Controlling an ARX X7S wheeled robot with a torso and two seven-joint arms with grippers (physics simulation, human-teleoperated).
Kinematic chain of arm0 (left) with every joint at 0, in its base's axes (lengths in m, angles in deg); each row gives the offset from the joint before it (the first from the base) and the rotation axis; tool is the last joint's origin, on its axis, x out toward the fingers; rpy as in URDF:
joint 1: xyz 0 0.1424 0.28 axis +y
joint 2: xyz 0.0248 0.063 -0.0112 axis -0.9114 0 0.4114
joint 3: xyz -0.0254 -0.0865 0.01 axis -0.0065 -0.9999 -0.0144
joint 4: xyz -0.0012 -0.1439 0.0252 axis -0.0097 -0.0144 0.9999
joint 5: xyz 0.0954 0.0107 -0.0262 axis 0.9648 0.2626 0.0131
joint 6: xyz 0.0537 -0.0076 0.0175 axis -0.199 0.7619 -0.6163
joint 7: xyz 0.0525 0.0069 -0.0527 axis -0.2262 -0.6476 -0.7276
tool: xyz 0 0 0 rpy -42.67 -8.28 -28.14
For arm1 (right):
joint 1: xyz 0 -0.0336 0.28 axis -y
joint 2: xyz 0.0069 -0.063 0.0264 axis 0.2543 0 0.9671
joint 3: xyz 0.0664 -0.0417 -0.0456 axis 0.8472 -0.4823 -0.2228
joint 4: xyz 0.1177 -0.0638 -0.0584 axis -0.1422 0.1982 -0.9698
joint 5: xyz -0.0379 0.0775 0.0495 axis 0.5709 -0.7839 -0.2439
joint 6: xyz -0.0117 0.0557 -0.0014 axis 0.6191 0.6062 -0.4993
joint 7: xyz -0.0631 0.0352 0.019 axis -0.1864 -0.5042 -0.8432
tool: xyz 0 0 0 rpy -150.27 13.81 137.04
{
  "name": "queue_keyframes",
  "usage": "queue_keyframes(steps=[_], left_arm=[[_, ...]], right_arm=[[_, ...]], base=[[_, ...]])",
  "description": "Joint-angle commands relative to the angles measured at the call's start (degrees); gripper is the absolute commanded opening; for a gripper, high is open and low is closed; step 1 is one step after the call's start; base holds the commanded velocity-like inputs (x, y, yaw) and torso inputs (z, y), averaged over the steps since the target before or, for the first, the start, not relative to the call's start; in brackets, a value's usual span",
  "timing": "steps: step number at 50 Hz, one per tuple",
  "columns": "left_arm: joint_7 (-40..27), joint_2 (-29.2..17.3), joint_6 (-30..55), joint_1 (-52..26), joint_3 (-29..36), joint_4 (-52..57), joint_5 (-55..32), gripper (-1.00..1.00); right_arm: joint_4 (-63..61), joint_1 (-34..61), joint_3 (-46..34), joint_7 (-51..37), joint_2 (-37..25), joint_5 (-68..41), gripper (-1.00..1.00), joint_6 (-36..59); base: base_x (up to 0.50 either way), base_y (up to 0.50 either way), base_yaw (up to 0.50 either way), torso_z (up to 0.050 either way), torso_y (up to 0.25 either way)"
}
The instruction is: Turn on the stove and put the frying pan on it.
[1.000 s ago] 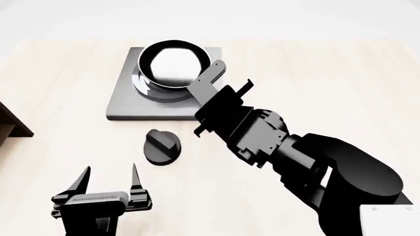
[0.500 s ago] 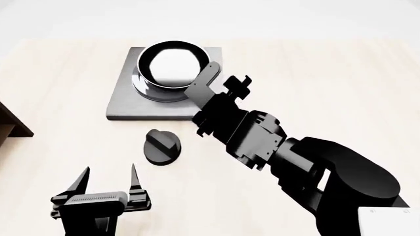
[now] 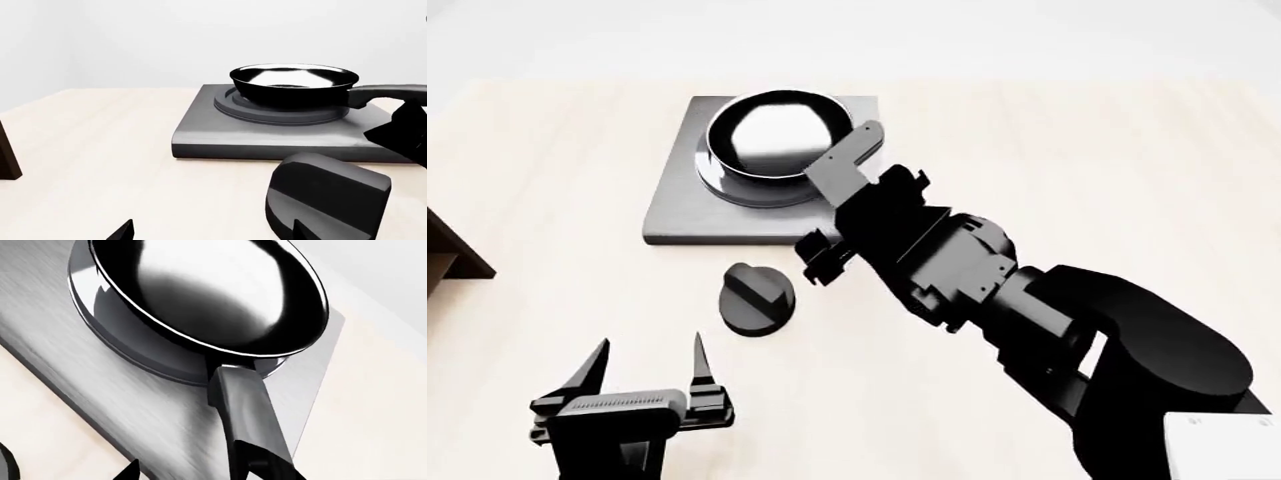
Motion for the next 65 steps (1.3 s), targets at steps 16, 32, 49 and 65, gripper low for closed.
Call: queue_keyframes(steps=[16,32,49,65], left_arm=[[0.36,0.83,0.37,0.11,-0.58,1.03,1.62,1.00],[-1.85,0.27,1.89,0.19,-1.08,4.51,2.69,1.00],[-5.04,-0.93,-0.08,1.14,-3.70,9.56,5.10,1.00],[-5.24,-1.82,-10.49,4.89,-6.29,15.93,5.75,1.00]], right_arm=[[-10.34,5.07,1.23,-2.87,-5.34,-6.15,1.00,-5.49],[-50.20,4.67,4.61,-21.70,-29.55,-4.58,1.00,-10.33],[-82.88,-11.24,3.06,-43.53,-55.72,14.54,1.00,-26.78],[-85.88,-32.91,-1.42,-62.04,-71.24,43.61,1.00,-50.80]], base=[[0.00,0.00,0.00,0.000,0.000],[0.00,0.00,0.00,0.000,0.000],[0.00,0.00,0.00,0.000,0.000],[0.00,0.00,0.00,0.000,0.000]])
